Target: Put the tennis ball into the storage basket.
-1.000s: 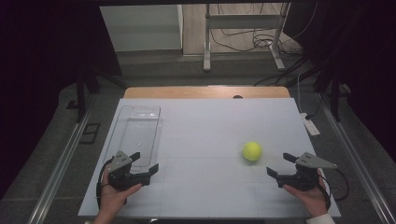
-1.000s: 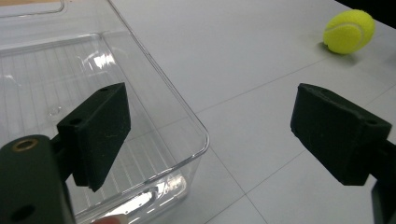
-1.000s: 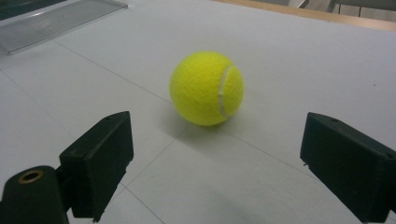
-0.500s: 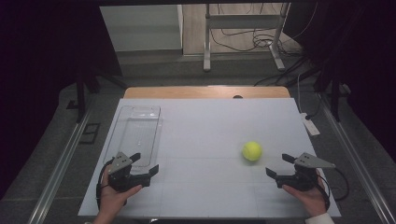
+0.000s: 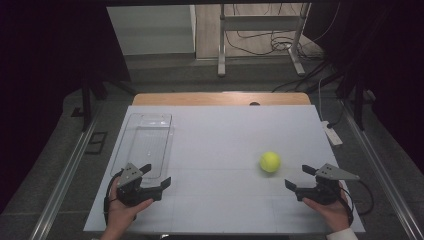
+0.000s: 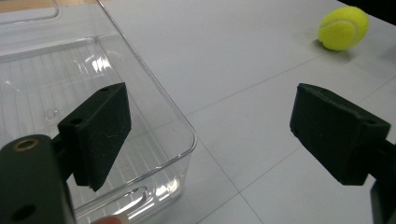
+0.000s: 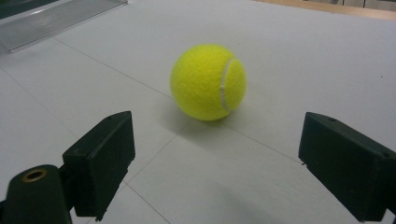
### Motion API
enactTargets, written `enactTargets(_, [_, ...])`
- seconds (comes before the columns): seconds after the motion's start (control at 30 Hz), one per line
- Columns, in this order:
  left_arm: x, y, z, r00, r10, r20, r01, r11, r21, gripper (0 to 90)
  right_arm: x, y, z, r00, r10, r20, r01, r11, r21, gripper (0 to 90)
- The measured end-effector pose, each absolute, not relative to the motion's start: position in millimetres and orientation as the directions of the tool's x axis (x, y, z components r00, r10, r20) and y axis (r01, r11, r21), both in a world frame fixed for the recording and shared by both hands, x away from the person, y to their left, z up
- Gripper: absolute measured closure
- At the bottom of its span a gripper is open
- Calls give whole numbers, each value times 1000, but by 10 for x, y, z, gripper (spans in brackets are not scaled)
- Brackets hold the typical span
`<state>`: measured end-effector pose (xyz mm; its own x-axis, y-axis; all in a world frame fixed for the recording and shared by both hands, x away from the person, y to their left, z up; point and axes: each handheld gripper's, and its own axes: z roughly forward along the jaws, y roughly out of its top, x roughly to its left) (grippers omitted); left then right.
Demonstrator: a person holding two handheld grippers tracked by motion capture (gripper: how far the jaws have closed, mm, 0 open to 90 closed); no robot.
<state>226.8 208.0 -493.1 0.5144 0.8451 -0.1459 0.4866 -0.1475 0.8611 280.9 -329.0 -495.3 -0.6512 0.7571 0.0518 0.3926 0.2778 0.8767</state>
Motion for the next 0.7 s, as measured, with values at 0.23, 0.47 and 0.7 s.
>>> enactTargets(0.23, [2276, 2070, -4926, 517, 844, -145, 487, -150, 860, 136, 2790, -3301, -4955, -649, 759, 53, 395, 277, 876, 116])
enactTargets(0.47, [2289, 2048, -4909, 518, 843, -144, 490, -155, 858, 139, 2796, -3304, -4963, -651, 757, 56, 395, 275, 877, 116])
enactTargets(0.7, [2274, 2013, -4884, 524, 841, -133, 486, -167, 858, 142, 2797, -3307, -4964, -649, 759, 57, 397, 274, 876, 117])
